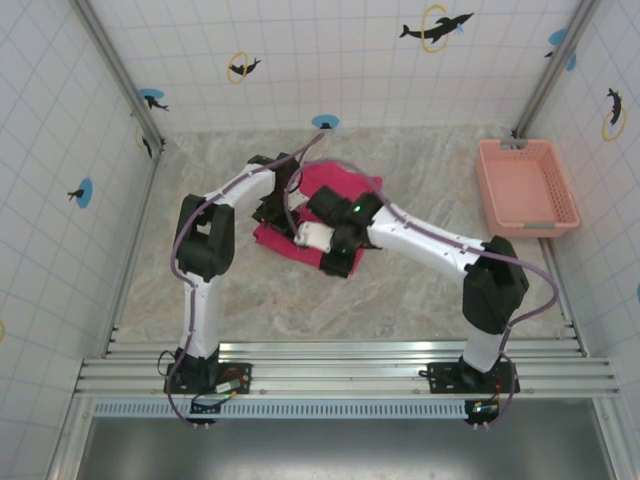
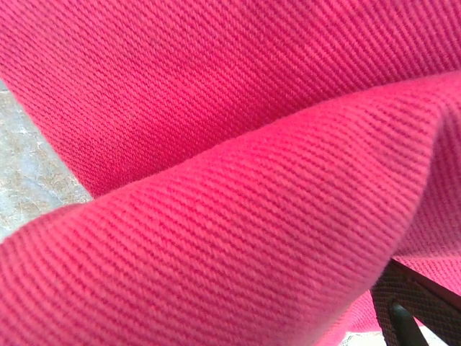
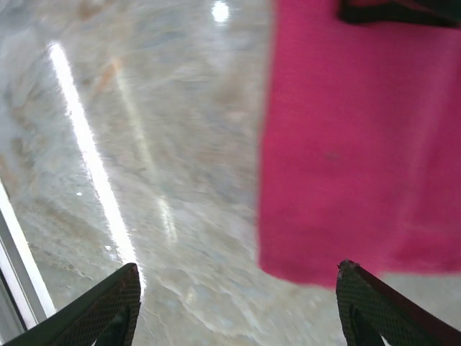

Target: Roll up the long pants

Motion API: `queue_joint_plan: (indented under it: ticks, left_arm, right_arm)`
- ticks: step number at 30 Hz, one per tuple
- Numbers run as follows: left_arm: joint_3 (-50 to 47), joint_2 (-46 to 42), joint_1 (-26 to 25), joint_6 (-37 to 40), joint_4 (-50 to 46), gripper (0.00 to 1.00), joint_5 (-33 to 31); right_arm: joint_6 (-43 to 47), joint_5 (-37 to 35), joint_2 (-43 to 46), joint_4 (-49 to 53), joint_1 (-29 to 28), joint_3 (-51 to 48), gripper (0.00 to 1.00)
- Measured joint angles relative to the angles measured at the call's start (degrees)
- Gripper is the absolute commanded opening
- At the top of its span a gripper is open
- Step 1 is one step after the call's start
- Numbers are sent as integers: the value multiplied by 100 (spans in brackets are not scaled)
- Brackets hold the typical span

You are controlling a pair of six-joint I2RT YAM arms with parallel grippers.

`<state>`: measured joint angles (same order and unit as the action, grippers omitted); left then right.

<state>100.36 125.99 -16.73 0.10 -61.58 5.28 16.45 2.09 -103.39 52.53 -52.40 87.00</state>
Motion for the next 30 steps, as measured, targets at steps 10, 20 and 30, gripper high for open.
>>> queue_joint_plan:
  ticks: [10, 20, 30]
  left_arm:
    - [70, 37, 28, 162, -74, 98, 31]
    - [229, 129, 48, 319, -203, 97, 28]
    - [236, 160, 387, 442, -186, 98, 44]
  right_arm:
    - [431, -1292, -793, -1335, -219, -684, 74]
    - [627, -2006, -1360, -1985, -94, -564, 71]
    - [590, -1504, -2118, -1451, 376, 684, 21]
